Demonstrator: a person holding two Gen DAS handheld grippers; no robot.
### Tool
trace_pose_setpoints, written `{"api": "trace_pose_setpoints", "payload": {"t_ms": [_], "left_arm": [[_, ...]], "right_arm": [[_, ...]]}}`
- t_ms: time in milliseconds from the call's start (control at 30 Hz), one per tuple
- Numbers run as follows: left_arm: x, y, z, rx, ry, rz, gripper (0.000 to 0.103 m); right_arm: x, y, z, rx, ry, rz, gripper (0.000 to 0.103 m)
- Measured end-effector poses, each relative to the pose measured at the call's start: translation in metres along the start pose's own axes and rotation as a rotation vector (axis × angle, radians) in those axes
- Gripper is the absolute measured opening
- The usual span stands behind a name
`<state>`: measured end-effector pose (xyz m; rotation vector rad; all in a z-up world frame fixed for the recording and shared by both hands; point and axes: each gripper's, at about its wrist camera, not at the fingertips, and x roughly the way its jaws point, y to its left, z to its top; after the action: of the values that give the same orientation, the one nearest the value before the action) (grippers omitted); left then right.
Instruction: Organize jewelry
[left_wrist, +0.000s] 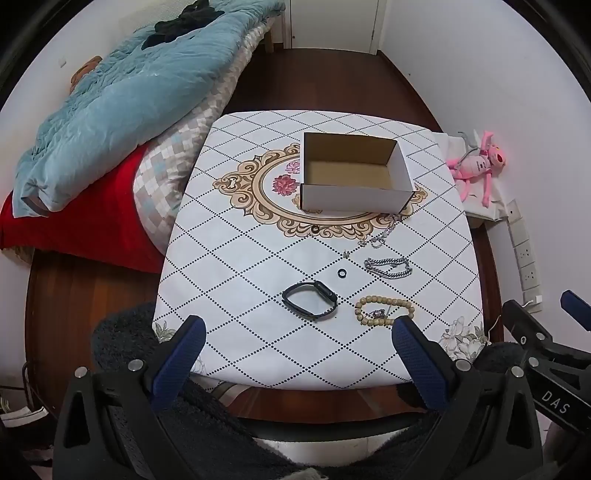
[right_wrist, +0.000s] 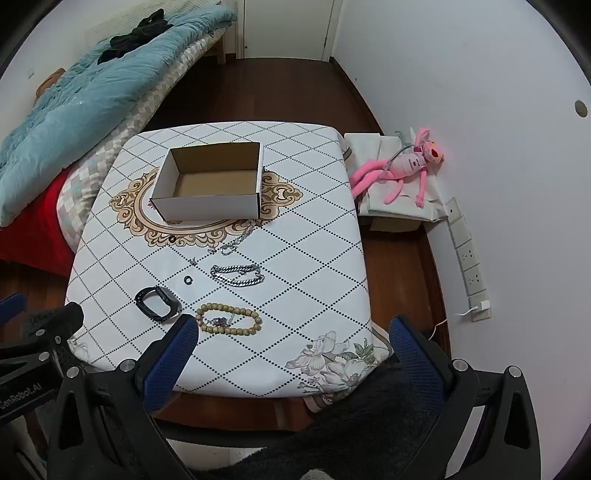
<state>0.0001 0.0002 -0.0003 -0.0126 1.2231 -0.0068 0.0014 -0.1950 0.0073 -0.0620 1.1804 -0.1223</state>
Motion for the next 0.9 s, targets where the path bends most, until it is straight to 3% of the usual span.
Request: {"api": "trace_pose_setpoints", "payload": {"t_ms": [900], "left_arm": [[-0.0041, -0.0011, 0.0017, 0.0, -0.007, -0.001, 0.103]], "right_arm": [[0.0027, 0.0008, 0.0025, 0.016, 0.003, 0.022, 0.103]]}}
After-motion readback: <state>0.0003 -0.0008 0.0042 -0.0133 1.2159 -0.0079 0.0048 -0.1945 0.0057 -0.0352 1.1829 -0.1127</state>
